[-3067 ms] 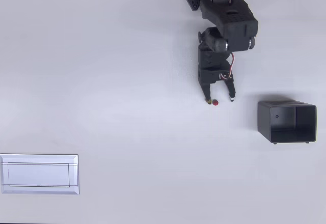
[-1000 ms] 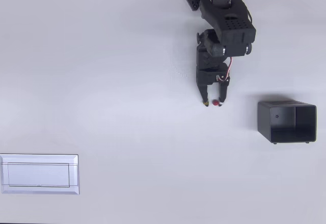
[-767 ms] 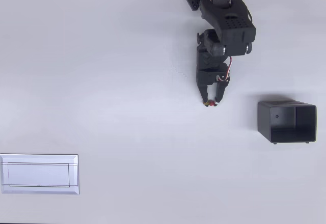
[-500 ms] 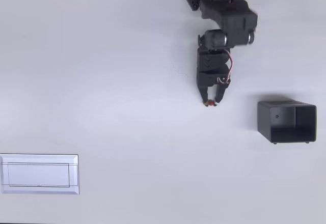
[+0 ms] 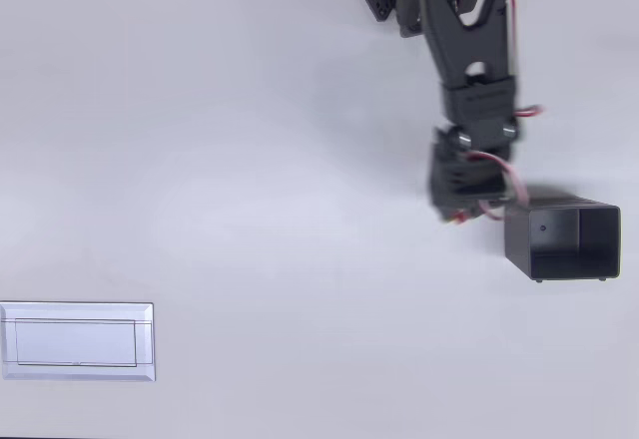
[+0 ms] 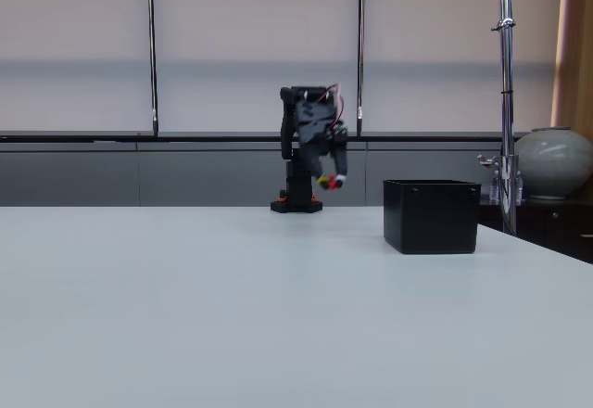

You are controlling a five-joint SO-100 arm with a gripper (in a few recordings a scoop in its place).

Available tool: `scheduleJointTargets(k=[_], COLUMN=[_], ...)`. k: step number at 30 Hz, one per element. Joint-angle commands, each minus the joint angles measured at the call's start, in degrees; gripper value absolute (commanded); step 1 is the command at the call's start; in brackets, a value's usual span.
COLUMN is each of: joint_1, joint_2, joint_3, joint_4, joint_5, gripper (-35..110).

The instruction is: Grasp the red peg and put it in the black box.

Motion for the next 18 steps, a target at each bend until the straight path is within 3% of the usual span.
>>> scheduleJointTargets(k=[1,8,18], joint_1=[-6.0,-11.2,-13.4], joint_2=[7.6,28.7,44.7], joint_3=[27.7,49.7,54.5], joint_4=[9.8,8.6,0.2], joint_5=[-5.6,-8.5,-7.6], gripper=[0,0,0])
